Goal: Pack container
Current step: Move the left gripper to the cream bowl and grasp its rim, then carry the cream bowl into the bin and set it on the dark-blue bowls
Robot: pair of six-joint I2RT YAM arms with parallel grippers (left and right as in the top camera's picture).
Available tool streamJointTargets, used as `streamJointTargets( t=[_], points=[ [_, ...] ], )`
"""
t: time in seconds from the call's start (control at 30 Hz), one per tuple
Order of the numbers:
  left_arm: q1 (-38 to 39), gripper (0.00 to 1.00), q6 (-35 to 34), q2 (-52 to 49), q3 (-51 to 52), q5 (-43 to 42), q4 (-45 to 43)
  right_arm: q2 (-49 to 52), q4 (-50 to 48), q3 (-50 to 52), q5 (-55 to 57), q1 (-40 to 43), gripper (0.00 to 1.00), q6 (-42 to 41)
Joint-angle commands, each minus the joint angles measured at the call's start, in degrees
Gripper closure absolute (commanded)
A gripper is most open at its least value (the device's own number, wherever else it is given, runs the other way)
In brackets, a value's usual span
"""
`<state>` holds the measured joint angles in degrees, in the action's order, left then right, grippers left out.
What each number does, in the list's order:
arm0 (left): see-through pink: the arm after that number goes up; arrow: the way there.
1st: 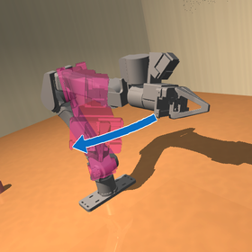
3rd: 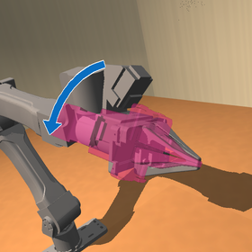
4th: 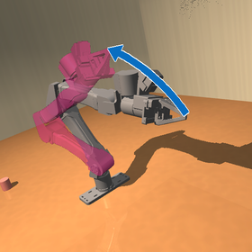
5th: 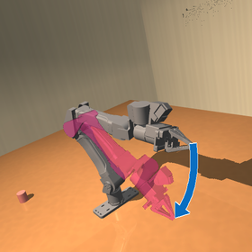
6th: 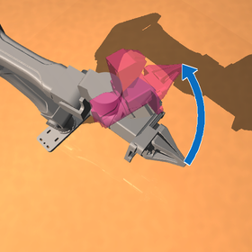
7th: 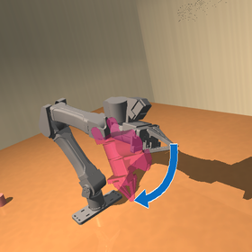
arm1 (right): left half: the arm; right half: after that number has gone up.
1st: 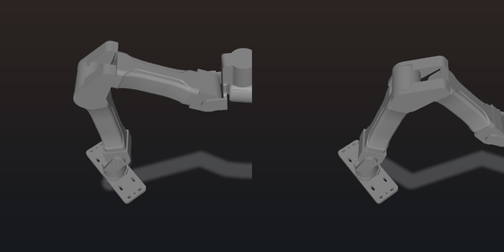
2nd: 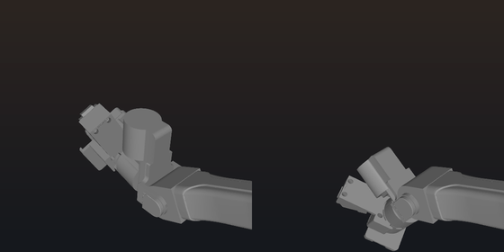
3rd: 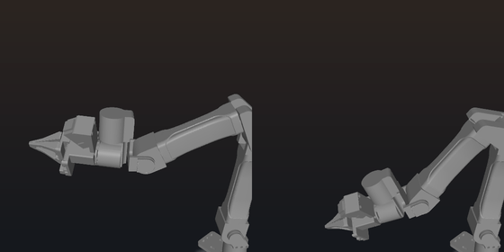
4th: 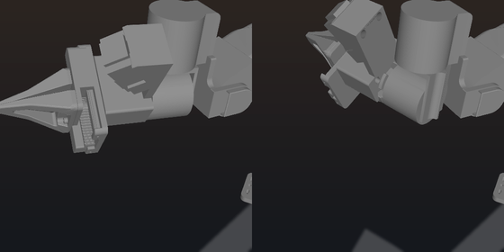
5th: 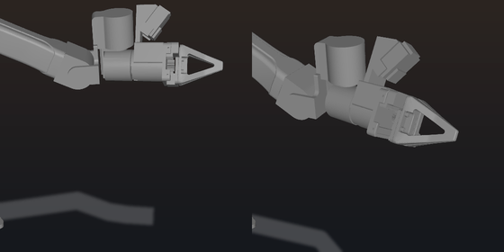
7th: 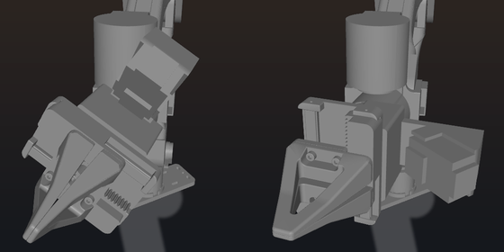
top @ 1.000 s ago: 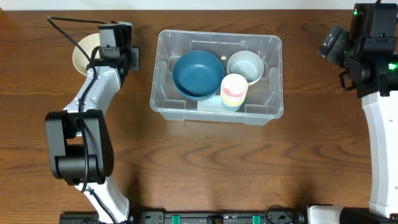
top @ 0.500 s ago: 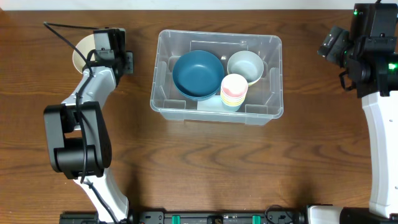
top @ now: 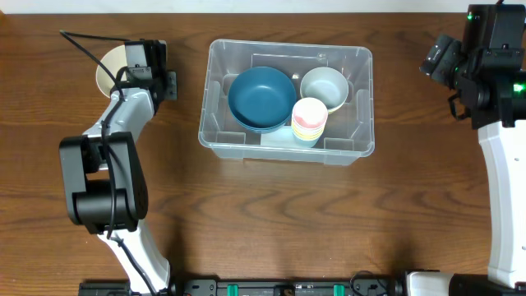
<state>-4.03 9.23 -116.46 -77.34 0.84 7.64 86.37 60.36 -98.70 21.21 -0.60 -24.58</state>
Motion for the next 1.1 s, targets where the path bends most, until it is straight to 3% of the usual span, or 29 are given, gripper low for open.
streamJointTargets(
  t=[0.0, 0.17, 0.23, 0.27, 0.3, 0.63, 1.07],
  points=[
    [-0.1, 0.65, 0.2, -1.5, 0.5, 0.3, 0.3, 0.2, -0.1, -0.3, 0.4, 0.2, 0.01, -0.7],
    [-0.1, 0.73, 0.2, -1.5, 0.5, 0.3, -0.3, 0.2, -0.1, -0.3, 0.4, 0.2, 0.01, -0.7],
    [-0.1, 0.81, 0.2, -1.5, 0.5, 0.3, -0.3, 0.2, -0.1, -0.3, 0.4, 0.2, 0.01, -0.7],
    [-0.1, 0.93, 0.2, -1.5, 0.5, 0.3, -0.3, 0.2, -0.1, -0.3, 0.4, 0.2, 0.01, -0.7],
    [-0.1, 0.94, 0.1, -1.5, 0.5, 0.3, -0.2, 0.2, -0.1, -0.3, 0.4, 0.2, 0.01, -0.7],
    [0.1, 0.94, 0.1, 2.5, -0.1, 0.3, 3.7, 0.2, -0.1, -0.3, 0.4, 0.2, 0.01, -0.7],
    [2.9, 0.94, -3.6, 27.8, -0.6, -2.2, 6.9, 0.2, -0.1, -0.3, 0.4, 0.2, 0.01, -0.7]
  ],
)
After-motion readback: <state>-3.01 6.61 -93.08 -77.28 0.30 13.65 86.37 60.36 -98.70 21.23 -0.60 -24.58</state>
